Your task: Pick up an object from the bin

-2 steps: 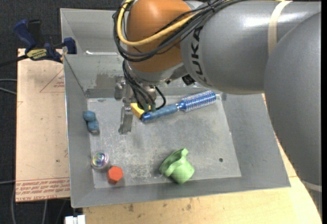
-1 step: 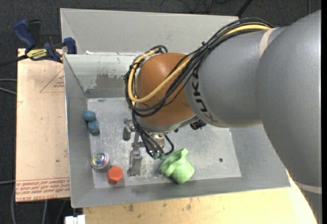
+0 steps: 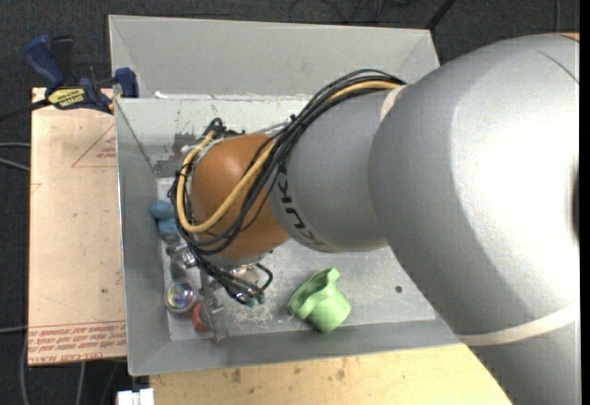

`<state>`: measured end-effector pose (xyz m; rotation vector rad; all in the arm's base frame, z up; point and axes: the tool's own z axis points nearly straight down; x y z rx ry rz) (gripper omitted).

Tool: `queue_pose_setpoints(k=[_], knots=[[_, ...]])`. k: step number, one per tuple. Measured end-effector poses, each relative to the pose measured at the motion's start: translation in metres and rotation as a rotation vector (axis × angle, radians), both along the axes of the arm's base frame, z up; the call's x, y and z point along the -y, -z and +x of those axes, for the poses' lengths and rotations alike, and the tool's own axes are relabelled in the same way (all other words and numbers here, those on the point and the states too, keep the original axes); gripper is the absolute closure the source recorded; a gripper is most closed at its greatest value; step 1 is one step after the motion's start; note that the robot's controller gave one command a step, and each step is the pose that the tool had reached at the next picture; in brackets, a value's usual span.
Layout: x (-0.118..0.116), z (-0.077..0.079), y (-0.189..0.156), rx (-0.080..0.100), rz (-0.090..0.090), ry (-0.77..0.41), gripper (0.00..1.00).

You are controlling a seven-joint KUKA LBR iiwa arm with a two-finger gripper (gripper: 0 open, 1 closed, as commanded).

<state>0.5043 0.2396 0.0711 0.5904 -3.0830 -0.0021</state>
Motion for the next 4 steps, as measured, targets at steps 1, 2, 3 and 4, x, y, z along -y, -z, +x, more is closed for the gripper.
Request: queue_pose_setpoints(k=[1, 2, 3, 4], knots=[[0.001, 0.001, 0.001, 0.004, 0.002, 0.002, 1.00], [0.001, 0.000, 0.001, 0.003, 0.001, 0.003, 0.00], [-0.004, 0.008, -0.054, 0.010, 0.004, -0.017, 0.00], [0.073, -0.008, 0.000, 0.002, -0.001, -0.327, 0.00]])
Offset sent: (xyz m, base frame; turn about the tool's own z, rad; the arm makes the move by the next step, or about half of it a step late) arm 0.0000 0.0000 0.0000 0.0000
